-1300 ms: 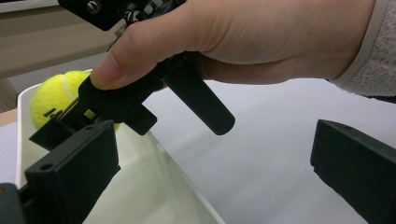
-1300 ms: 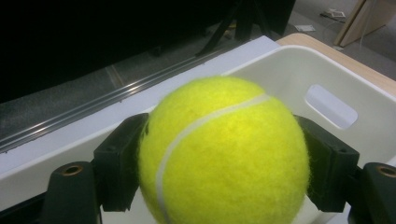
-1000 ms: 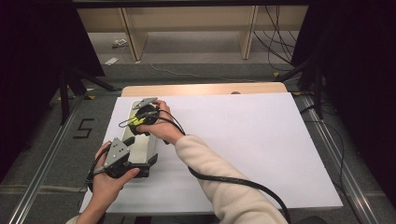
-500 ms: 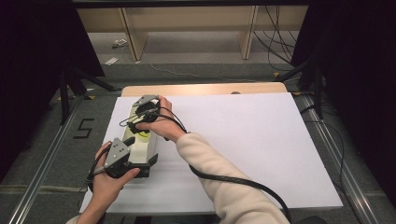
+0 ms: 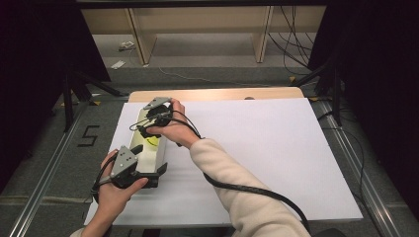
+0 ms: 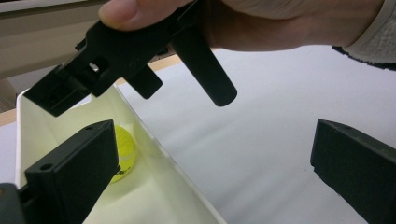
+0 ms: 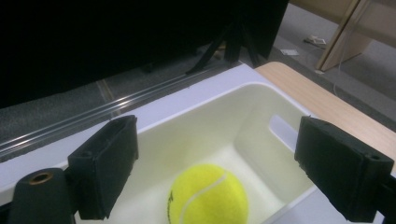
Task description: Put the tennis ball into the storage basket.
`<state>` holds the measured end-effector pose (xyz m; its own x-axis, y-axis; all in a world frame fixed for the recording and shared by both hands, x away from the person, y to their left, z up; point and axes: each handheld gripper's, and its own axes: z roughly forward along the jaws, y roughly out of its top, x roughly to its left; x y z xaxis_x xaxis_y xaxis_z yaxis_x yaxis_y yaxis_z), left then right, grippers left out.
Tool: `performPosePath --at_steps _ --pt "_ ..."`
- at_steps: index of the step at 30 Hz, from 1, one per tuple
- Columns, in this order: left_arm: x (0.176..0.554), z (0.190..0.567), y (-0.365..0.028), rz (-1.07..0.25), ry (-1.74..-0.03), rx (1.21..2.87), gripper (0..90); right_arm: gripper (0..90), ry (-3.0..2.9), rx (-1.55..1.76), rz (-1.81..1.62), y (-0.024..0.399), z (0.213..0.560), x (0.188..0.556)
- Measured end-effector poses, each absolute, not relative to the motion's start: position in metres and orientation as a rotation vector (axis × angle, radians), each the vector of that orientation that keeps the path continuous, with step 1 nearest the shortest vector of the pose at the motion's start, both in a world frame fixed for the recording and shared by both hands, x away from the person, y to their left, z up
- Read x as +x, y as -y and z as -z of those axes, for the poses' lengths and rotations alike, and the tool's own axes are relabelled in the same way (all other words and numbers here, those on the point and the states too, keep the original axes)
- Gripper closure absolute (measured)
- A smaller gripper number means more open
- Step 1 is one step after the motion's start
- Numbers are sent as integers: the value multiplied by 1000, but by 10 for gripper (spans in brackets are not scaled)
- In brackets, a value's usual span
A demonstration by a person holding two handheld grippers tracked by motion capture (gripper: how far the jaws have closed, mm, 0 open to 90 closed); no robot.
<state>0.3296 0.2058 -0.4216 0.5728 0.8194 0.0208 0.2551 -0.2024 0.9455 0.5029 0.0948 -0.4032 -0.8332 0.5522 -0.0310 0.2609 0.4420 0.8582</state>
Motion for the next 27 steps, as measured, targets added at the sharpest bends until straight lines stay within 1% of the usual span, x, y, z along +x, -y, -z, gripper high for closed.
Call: performPosePath --at_steps 10,27 --pt "330 422 -205 -664 -894 1745 3 144 -2373 699 -1342 -81 394 502" --pt "331 422 -206 -665 -894 1741 3 147 -2355 713 -1336 -62 389 501"
